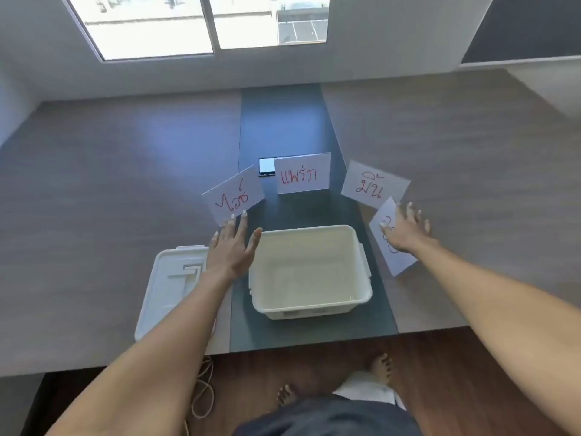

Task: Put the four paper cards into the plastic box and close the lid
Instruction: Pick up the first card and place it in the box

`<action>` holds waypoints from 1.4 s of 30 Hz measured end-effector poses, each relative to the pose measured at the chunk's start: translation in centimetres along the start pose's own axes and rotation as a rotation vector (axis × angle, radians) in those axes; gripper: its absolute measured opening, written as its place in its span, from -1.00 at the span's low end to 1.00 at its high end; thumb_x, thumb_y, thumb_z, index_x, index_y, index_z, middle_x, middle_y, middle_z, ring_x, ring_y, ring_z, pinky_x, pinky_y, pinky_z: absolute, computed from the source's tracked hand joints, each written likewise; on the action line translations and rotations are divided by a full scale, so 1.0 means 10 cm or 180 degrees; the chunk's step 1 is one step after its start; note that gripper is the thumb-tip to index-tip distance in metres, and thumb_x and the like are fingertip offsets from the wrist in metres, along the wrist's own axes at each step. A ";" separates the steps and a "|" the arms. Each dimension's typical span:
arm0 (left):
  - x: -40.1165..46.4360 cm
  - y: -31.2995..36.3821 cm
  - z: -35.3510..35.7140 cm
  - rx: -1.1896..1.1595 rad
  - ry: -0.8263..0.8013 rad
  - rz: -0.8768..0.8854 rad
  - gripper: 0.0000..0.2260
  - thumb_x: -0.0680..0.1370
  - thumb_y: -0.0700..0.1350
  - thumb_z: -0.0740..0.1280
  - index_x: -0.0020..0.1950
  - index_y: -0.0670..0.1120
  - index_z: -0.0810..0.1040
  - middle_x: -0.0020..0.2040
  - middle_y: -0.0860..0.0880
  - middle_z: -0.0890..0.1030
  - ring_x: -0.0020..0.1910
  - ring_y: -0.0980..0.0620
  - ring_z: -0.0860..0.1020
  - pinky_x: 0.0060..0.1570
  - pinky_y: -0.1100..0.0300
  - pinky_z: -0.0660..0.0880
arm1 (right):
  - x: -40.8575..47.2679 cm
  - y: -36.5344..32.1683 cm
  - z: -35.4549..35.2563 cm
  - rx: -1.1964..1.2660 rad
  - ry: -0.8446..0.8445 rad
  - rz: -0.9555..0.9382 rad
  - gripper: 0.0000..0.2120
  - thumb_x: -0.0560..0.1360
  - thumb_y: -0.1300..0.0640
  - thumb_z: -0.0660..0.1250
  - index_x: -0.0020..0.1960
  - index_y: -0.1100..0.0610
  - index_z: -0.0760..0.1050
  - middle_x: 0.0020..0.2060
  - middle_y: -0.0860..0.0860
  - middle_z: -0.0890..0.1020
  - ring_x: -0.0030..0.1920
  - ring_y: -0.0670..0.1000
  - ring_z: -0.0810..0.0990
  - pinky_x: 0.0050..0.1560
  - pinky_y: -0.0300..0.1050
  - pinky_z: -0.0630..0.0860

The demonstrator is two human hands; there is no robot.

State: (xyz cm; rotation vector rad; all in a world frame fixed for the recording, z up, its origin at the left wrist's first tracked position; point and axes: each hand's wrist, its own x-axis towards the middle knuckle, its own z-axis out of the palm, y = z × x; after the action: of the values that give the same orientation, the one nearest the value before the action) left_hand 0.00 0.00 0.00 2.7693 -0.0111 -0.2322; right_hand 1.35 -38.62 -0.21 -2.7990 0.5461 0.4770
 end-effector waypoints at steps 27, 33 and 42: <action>-0.45 -0.03 0.51 -0.0617 0.0081 0.0189 -0.53 0.71 0.02 -0.14 0.63 0.04 -0.08 0.64 0.14 -0.03 0.61 0.12 -0.08 0.52 0.05 0.08 | -0.45 0.06 -0.05 0.1686 0.1137 -0.0574 -0.60 0.64 0.23 0.13 0.46 0.08 0.38 0.22 0.17 0.63 0.21 0.26 0.58 0.18 0.10 0.55; -0.41 -0.04 0.53 -0.0791 0.0057 0.0230 -0.54 0.71 0.01 -0.14 0.63 0.04 -0.07 0.64 0.14 -0.03 0.61 0.13 -0.07 0.49 0.04 0.15 | -0.62 -0.26 -0.43 0.1819 0.1111 -0.1097 -0.56 0.64 0.22 0.16 0.51 0.07 0.34 0.35 0.07 0.56 0.32 0.13 0.55 0.35 0.05 0.48; -0.38 0.01 0.53 -0.1055 0.0081 0.0256 -0.54 0.72 -0.02 -0.12 0.64 0.00 -0.05 0.64 0.11 -0.01 0.61 0.13 -0.04 0.49 0.13 0.09 | -0.94 -0.52 -0.76 0.2492 0.0218 -0.1457 -0.63 0.62 0.15 0.23 0.41 -0.02 0.47 0.17 -0.19 0.59 0.16 -0.14 0.58 0.22 -0.21 0.50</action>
State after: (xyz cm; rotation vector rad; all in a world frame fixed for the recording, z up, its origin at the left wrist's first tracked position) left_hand -4.65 -1.81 -4.27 2.4356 -0.0710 -0.1614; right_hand -2.79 -33.20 11.10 -2.0811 0.0532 0.0408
